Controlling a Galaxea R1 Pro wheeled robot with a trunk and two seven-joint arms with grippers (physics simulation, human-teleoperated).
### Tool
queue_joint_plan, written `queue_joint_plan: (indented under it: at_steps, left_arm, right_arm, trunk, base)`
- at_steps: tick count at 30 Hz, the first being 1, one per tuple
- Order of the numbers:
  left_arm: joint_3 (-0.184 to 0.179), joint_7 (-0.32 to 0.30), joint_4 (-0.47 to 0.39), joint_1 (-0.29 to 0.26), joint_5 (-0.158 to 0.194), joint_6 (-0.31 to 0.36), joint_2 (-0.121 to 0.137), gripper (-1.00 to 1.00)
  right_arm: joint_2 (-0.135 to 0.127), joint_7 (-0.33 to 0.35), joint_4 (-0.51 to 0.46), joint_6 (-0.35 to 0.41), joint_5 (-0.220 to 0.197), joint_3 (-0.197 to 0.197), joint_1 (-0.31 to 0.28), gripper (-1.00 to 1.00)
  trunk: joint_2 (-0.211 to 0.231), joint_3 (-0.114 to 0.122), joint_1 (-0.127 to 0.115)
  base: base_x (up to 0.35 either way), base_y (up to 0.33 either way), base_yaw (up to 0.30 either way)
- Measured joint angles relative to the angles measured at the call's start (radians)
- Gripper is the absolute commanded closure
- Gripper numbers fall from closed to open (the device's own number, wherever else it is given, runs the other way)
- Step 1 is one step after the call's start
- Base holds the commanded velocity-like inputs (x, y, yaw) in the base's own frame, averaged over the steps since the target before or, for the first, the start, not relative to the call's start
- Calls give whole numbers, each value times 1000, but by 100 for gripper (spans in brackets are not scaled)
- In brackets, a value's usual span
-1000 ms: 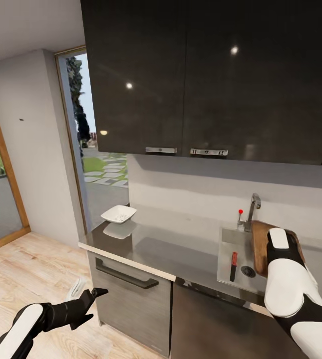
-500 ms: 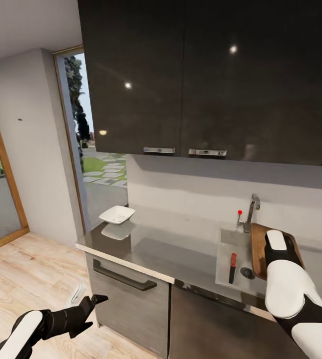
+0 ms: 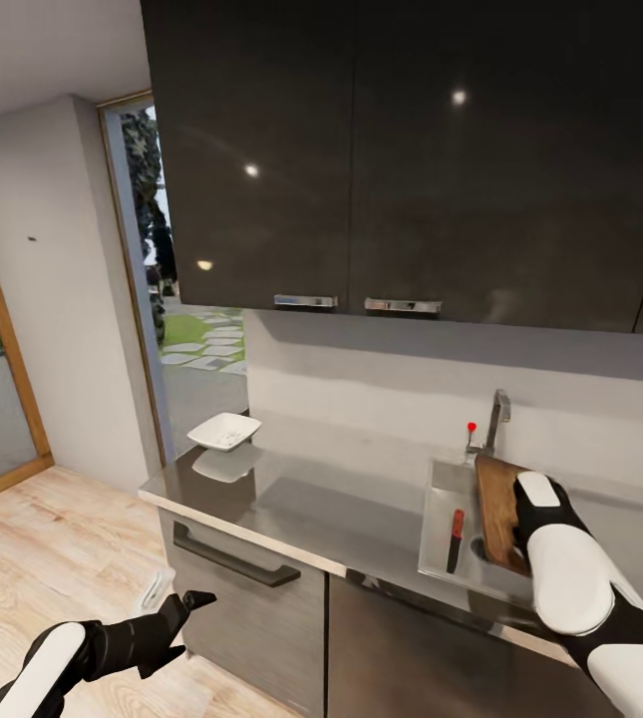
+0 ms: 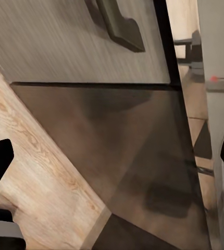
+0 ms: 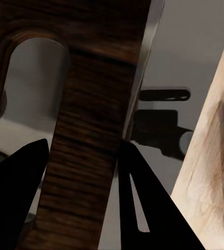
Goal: In the kitchen, take the Vidalia onion out of the sink, dice it on the chopping board with the paring knife, put the diced onion into the bowl on the countertop, then place both the paring knife and the chopping board into the sink.
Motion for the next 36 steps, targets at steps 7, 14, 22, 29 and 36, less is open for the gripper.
queue_joint_plan:
  at_steps: [7,14,22,29,36]
  left_arm:
    - [-1,0,0,1,0,1,-1,-100]
    - [-1,0,1,2,-1,1,-2,-100]
    - [-2,0,2,3,0,1,-2,-100]
    - [-2,0,2,4,0,1,-2,-100]
    - [-3,0,1,8,0,2,-2,-100]
  right_arm:
    - [-17,17,45,-8,2,3,1,100]
    - [-18,19,49,-9,3,7,5,100]
    - [-17,20,73,-8,-1,6,14,100]
    - [-22,21,115,-9,7,6,16,100]
    - [-58,76,117,-13,13,4,18,100]
  trunk:
    - [0,0,0]
    - [0,0,0]
    - [0,0,0]
    - [0,0,0]
    - [0,0,0]
  base:
    - [0,-1,0]
    - [13,0,0]
    - [84,0,0]
    - [4,0,0]
    - [0,0,0]
